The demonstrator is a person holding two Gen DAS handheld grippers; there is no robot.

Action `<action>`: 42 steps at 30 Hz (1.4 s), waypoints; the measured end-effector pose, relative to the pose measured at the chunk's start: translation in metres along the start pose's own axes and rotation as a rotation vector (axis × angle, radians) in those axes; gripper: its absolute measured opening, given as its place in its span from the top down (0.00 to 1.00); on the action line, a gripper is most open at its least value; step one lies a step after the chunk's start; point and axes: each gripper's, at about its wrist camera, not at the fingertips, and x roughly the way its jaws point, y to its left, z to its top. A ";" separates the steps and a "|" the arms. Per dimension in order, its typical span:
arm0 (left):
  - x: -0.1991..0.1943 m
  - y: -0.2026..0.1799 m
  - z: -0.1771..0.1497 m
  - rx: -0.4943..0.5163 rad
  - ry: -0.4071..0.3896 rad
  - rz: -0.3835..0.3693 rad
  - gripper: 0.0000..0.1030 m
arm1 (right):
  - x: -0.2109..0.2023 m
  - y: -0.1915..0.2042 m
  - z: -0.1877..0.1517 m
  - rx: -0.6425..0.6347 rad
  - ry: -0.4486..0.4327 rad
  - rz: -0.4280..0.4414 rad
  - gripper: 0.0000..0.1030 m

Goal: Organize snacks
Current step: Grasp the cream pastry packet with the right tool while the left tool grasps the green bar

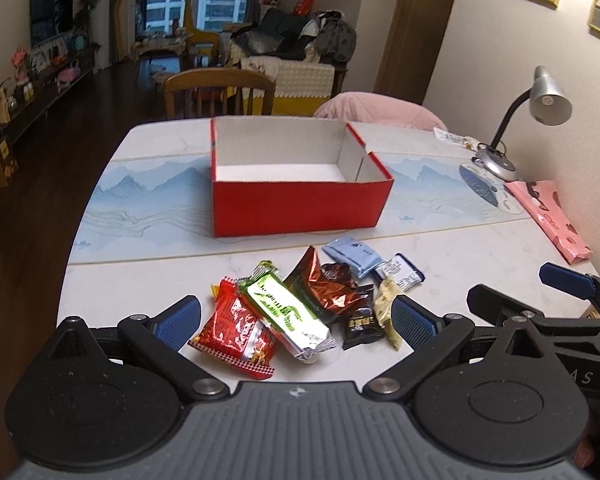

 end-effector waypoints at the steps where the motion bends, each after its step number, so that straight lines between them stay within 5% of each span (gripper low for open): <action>1: 0.004 0.003 0.000 -0.012 0.012 0.006 0.01 | 0.006 -0.001 0.000 -0.002 0.015 0.012 0.00; 14: 0.071 0.038 -0.002 -0.159 0.218 0.077 0.02 | 0.083 -0.021 -0.014 0.029 0.211 0.103 0.04; 20: 0.107 0.037 0.009 -0.198 0.259 0.088 0.02 | 0.124 -0.027 -0.026 -0.108 0.270 0.109 0.08; 30: 0.163 0.051 0.018 -0.418 0.414 0.120 0.08 | 0.169 -0.037 -0.034 -0.303 0.352 0.194 0.12; 42: 0.195 0.042 0.023 -0.482 0.470 0.142 0.15 | 0.194 -0.045 -0.035 -0.374 0.417 0.284 0.16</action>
